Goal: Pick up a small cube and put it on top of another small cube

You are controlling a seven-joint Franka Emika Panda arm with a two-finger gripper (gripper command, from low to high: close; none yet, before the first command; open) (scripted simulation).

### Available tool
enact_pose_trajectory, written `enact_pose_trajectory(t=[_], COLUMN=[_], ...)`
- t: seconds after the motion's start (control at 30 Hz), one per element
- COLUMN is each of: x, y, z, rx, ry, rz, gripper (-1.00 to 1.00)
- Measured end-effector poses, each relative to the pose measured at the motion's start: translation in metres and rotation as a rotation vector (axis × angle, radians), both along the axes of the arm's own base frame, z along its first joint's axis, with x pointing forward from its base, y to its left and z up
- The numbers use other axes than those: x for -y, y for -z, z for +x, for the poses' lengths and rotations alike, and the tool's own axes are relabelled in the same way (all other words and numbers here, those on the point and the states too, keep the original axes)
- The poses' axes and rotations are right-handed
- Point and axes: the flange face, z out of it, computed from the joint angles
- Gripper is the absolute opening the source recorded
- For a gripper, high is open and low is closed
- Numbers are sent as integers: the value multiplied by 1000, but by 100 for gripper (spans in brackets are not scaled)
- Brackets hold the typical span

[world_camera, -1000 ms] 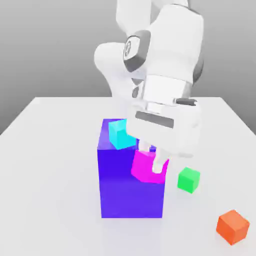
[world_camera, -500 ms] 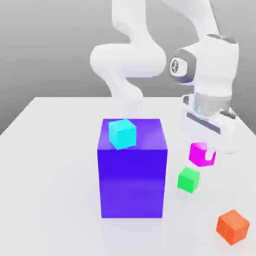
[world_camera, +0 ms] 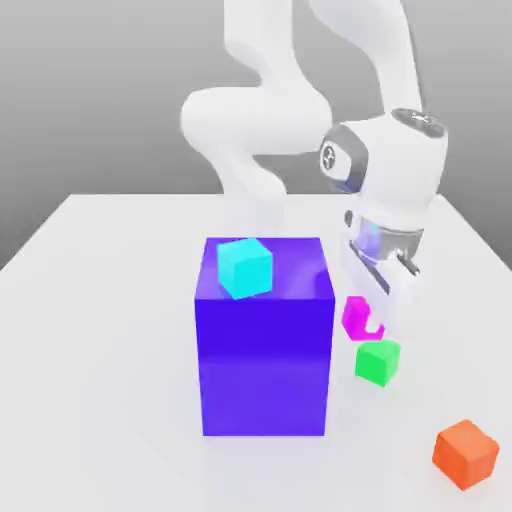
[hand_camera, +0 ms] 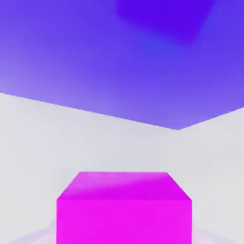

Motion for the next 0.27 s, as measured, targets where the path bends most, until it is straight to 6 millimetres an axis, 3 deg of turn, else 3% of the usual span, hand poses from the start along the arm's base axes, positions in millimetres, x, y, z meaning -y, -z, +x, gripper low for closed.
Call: enact_pose_trajectory(t=[0.27], x=[-9], y=[22], z=[-6], rx=[5], ry=[-23], rz=[63], gripper=[-100])
